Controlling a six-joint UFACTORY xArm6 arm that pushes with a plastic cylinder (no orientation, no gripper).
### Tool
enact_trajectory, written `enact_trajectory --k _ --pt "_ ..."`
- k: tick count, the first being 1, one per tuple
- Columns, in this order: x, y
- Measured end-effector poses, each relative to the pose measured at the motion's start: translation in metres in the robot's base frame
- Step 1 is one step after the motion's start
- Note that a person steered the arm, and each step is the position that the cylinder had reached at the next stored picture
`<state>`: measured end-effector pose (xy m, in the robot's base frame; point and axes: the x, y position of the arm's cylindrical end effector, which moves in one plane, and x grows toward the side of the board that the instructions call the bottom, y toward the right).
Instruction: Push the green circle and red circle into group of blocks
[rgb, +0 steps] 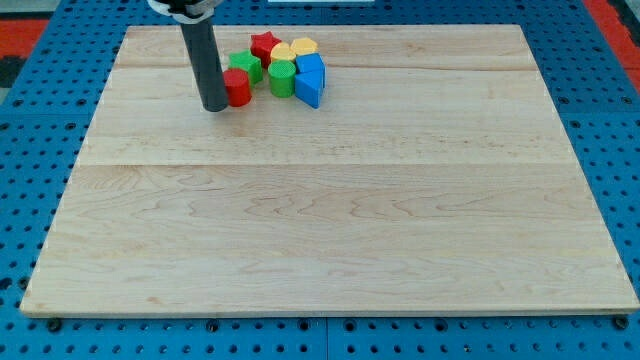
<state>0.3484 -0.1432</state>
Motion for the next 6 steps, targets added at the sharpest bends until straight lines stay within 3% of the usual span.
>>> enact_trajectory --k 1,2,3,4,6 --pt "-0.009 -0.009" --pt "-0.027 0.023" --pt "-0.006 -0.012" --pt "0.026 0.006" --pt "0.029 0.162"
